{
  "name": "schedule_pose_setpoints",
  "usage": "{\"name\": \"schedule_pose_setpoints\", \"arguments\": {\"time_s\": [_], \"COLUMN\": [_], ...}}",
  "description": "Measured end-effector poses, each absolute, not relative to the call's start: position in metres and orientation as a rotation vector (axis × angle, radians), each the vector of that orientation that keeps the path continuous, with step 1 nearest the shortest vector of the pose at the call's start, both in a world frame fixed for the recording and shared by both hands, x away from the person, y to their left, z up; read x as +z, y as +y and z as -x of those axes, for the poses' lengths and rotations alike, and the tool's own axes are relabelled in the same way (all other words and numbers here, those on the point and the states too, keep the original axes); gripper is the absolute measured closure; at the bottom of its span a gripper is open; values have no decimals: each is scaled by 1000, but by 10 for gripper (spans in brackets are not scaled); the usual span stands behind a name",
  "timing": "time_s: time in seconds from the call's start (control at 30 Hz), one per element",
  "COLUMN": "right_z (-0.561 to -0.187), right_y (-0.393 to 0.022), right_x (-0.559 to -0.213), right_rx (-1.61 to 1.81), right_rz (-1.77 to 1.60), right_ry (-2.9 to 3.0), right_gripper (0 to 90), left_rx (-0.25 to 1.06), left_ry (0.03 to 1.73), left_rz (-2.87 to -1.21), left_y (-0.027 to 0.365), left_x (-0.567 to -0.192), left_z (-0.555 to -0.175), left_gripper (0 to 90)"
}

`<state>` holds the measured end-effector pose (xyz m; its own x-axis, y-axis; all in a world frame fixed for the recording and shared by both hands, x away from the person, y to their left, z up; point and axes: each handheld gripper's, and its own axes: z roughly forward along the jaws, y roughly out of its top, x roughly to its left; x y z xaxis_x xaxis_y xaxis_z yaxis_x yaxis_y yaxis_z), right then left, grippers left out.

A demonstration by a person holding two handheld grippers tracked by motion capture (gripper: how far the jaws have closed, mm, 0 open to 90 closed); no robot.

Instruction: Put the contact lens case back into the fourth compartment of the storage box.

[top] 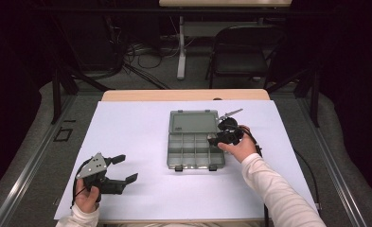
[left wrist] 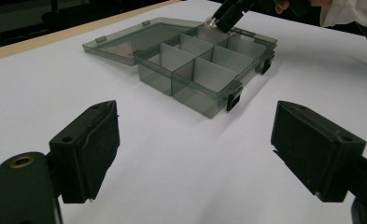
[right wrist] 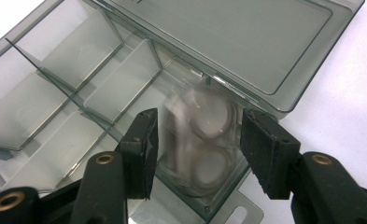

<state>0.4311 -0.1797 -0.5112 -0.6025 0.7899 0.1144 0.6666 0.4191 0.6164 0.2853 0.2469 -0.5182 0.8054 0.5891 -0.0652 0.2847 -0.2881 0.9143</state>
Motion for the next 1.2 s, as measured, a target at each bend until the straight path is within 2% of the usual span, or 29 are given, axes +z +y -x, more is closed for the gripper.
{"name": "schedule_pose_setpoints", "arguments": {"time_s": [0.57,0.87,1.2], "right_z": [-414,-406,-393], "right_y": [-174,-171,-164], "right_x": [-495,-489,-479], "right_rx": [1002,990,1042], "right_rz": [-1286,-1256,-1223], "right_ry": [2464,2451,2439], "right_gripper": [404,254,181], "left_rx": [345,345,345], "left_ry": [662,662,660], "left_rz": [-1889,-1889,-1889], "left_y": [246,247,247], "left_x": [-519,-519,-519], "left_z": [-286,-286,-286], "left_gripper": [160,160,160]}}
